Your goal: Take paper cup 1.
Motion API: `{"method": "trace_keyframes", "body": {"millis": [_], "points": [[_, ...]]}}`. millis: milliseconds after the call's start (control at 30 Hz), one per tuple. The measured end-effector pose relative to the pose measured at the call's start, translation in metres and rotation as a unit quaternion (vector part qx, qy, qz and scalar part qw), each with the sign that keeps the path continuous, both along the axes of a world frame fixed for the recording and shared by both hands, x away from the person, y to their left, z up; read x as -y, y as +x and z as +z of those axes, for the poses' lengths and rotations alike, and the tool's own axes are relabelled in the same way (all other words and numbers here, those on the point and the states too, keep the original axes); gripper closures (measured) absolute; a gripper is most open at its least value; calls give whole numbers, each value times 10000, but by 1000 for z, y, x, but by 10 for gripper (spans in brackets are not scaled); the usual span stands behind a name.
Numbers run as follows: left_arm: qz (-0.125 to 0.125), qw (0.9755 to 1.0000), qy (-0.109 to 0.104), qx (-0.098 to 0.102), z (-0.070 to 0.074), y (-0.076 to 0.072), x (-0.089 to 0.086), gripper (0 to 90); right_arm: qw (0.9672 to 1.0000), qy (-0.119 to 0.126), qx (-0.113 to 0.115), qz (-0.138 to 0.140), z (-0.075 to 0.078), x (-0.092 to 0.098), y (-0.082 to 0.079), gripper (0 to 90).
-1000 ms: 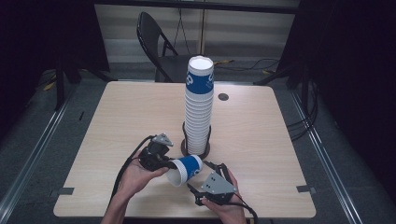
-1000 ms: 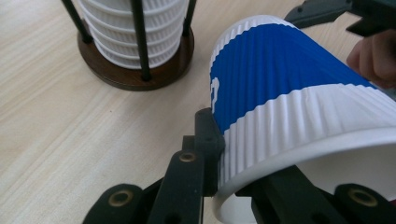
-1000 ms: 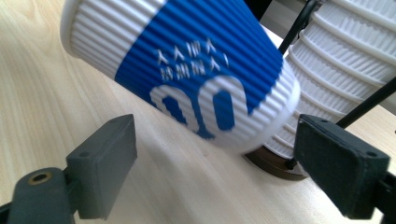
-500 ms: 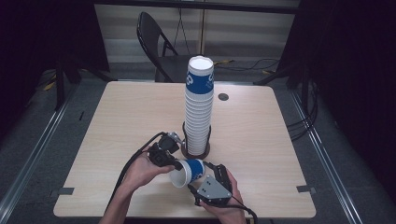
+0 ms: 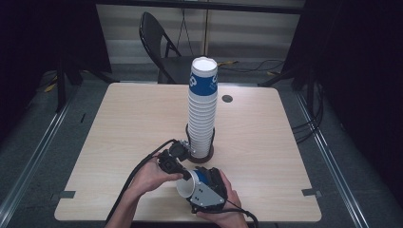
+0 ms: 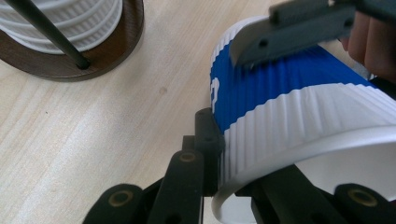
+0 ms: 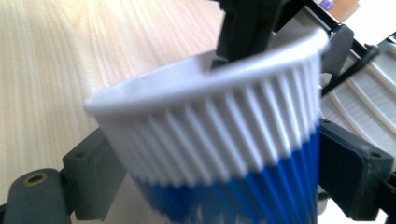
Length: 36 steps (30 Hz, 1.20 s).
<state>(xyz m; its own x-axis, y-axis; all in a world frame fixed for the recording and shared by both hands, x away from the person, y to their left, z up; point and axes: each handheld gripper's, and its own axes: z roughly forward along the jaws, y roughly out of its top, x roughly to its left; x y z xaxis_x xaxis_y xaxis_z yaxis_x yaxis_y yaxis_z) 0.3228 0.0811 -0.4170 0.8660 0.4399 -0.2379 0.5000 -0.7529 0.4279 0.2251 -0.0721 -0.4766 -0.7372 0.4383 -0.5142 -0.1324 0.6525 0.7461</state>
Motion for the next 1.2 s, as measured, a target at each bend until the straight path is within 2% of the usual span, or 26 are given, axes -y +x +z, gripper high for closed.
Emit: {"method": "trace_keyframes", "body": {"millis": [67, 433, 567, 767, 900, 1000, 1067, 1167, 1200], "points": [[8, 10000, -12, -1, 0, 0, 0, 850, 9999, -58, 82, 55, 1, -3, 0, 129], [43, 9999, -77, -110, 0, 0, -1, 848, 9995, -84, 221, 222, 4, -10, 0, 142], [118, 9999, -106, -47, 0, 0, -1, 845, 9995, -110, 205, 202, 5, -10, 1, 155], [243, 9989, -401, -5, -2, 0, -6, 834, 9997, 12, 60, 218, 8, -8, 3, 176], [380, 9972, -638, 128, -2, -2, -12, 788, 9997, 141, 49, 172, 10, -6, 4, 182], [540, 9943, -867, 315, -2, -5, -17, 736, 9996, 233, 27, 158, 12, -2, 5, 204], [562, 9925, -1024, 346, -4, -6, -19, 724, 9995, 278, 29, 138, 12, 0, 5, 204], [658, 9907, -1108, 442, -5, -7, -22, 659, 9994, 340, -4, 115, 13, 0, 5, 205], [718, 9894, -1174, 474, -6, -8, -22, 642, 9993, 355, -6, 102, 13, 1, 5, 205]]}}
